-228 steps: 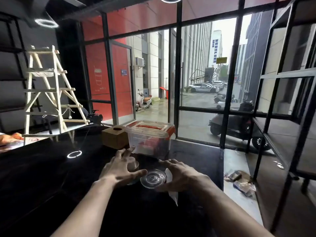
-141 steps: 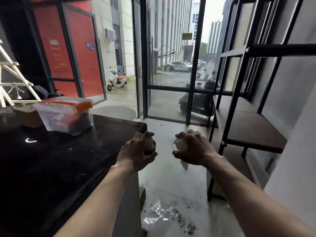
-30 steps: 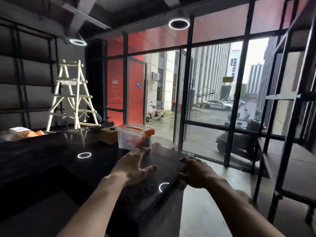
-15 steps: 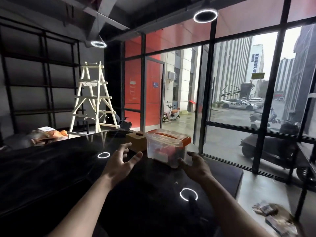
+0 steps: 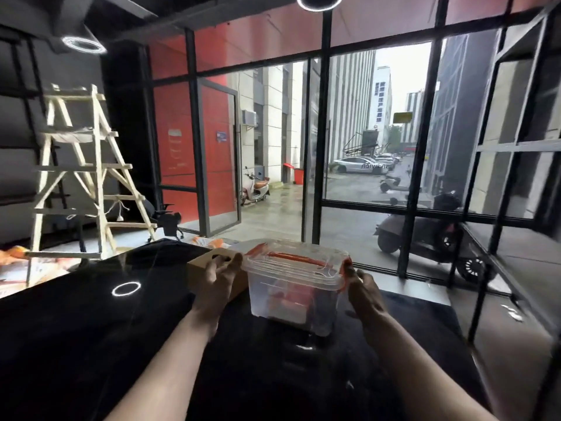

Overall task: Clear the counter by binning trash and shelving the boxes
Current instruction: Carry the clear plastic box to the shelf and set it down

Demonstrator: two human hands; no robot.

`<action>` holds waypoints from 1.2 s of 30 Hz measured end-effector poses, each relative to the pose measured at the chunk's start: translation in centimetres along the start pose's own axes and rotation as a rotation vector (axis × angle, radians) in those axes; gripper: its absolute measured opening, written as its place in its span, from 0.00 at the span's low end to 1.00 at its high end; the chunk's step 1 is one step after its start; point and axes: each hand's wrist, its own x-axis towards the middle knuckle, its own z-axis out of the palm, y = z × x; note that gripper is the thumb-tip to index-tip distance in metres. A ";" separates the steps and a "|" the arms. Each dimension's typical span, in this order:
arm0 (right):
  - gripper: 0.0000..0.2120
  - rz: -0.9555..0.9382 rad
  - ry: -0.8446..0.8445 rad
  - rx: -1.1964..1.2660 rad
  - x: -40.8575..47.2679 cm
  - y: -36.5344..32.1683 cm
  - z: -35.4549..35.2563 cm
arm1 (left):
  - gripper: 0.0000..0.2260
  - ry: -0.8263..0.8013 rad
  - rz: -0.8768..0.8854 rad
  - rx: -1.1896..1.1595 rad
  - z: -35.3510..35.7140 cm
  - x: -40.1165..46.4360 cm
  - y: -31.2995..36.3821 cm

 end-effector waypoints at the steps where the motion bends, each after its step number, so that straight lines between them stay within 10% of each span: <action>1: 0.54 0.010 0.028 0.002 0.0 -0.1 0.4 | 0.32 -0.014 -0.008 -0.016 0.4 1.3 -0.3; 12: 0.26 0.021 0.181 0.069 -1.4 -2.9 3.0 | 0.32 -0.344 -0.149 -0.171 2.2 8.4 -2.4; 25: 0.37 -0.018 0.260 -0.089 -5.7 -3.9 1.7 | 0.31 -0.401 -0.067 -0.119 3.6 5.2 -0.5; 36: 0.33 -0.045 0.501 -0.135 -18.0 -3.6 -17.0 | 0.26 -0.572 0.027 -0.126 15.2 -11.7 5.7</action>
